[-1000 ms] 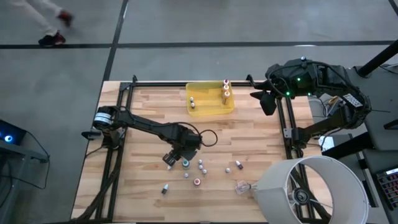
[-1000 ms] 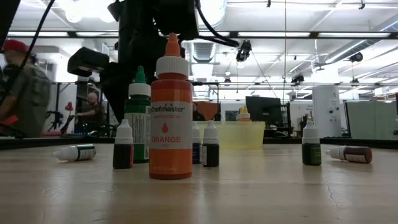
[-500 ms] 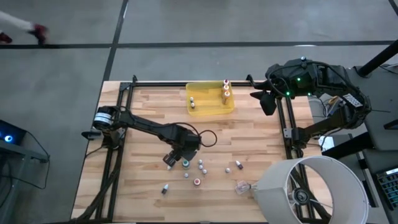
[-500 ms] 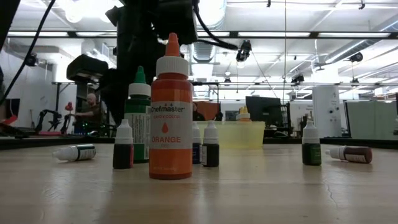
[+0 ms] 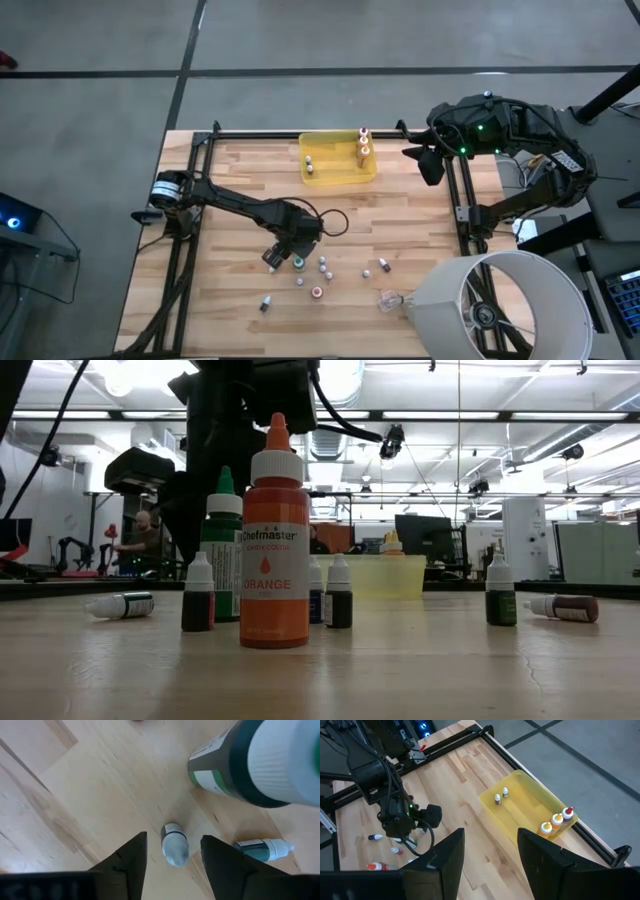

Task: Pick & Place food coloring
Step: Put the small dark green food coloring bottle into the yellow bin

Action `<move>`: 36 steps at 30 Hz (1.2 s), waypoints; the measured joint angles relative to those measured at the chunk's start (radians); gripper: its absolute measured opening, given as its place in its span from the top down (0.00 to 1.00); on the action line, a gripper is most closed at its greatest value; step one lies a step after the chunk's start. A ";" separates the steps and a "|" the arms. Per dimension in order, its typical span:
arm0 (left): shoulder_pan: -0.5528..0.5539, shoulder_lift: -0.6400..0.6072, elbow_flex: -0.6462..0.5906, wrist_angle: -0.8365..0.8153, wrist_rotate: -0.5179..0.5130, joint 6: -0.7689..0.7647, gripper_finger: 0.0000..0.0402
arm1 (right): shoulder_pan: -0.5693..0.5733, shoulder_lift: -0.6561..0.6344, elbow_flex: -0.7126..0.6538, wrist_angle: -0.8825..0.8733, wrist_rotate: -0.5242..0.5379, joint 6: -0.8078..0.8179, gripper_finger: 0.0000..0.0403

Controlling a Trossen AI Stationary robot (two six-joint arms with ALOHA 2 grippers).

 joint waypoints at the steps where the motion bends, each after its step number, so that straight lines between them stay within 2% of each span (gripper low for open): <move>1: 0.000 0.000 0.000 0.000 0.001 0.000 0.62 | 0.000 0.000 0.000 0.000 0.000 0.002 0.57; 12: 0.000 0.000 0.000 0.005 0.007 0.006 0.70 | 0.000 0.000 0.000 0.000 0.000 0.002 0.57; 31: 0.000 0.000 -0.020 0.012 0.012 -0.005 0.70 | 0.000 0.001 0.000 0.001 0.001 -0.001 0.57; 36: 0.000 0.000 -0.020 0.012 0.021 -0.011 0.74 | 0.000 0.001 0.000 0.001 0.001 -0.001 0.57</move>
